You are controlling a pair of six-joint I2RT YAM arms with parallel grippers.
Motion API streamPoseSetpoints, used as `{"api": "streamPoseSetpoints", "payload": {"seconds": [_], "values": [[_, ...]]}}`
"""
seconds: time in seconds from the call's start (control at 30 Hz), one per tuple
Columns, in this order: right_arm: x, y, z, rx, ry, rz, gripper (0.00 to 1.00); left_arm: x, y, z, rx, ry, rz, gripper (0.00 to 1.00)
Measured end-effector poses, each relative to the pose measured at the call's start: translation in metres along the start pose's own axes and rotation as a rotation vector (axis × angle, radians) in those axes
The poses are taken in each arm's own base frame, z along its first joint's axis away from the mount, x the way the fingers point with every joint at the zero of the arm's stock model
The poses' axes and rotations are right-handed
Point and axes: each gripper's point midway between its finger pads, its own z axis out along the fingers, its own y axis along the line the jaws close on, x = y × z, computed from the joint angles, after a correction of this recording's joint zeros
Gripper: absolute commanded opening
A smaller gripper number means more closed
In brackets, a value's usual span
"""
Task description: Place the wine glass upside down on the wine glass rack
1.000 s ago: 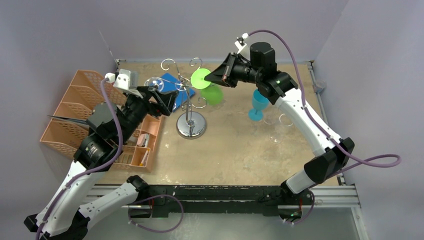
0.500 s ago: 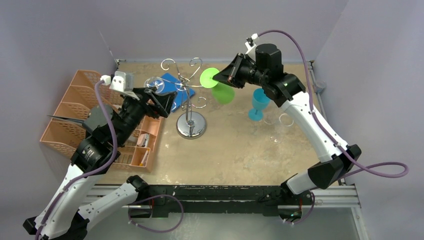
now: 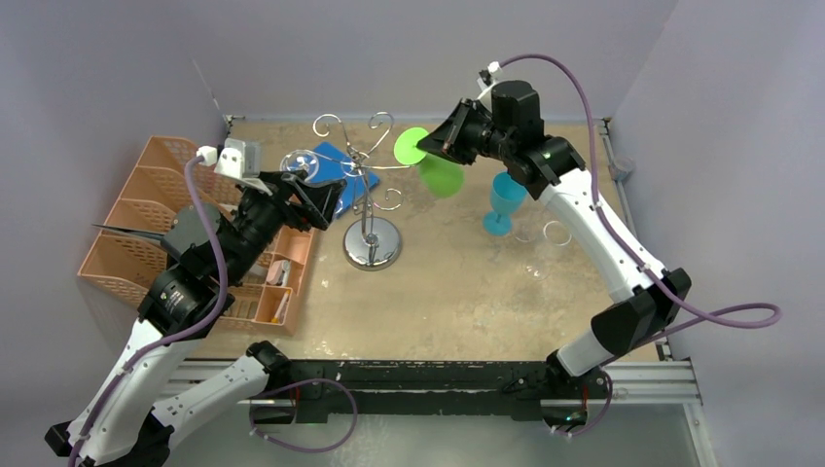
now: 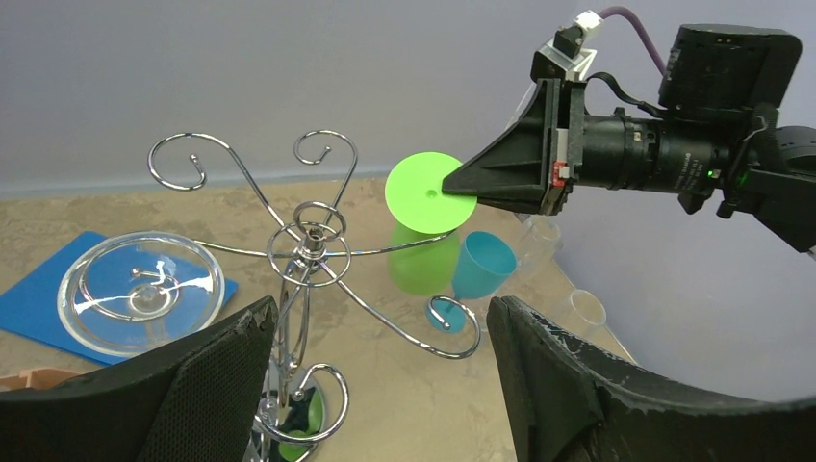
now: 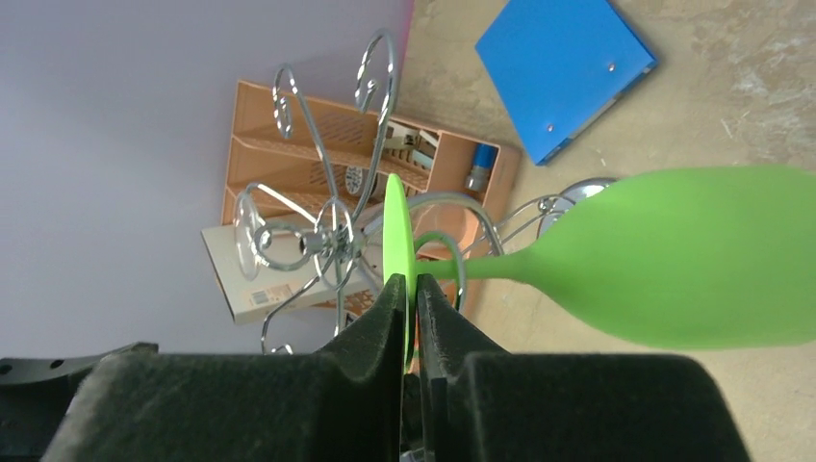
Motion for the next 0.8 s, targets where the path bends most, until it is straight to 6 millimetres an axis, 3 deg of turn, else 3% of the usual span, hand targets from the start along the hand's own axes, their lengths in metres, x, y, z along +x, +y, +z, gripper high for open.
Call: {"api": "streamPoseSetpoints", "payload": {"seconds": [0.33,0.57,0.67,0.8], "values": [[-0.016,-0.013,0.007,0.032,-0.009,0.014,0.49,0.001,-0.001,0.0,0.002,0.003,-0.017,0.79],[-0.023,-0.016,0.0,0.043,-0.024,0.007,0.65,0.005,0.0,-0.001,-0.002,0.02,-0.01,0.79],[-0.025,-0.022,-0.011,0.057,-0.036,-0.003,0.69,0.006,0.001,-0.003,-0.002,0.037,0.002,0.79],[-0.031,-0.037,-0.044,0.099,-0.097,-0.034,0.7,0.004,0.002,-0.008,-0.001,0.043,0.038,0.8]]}}
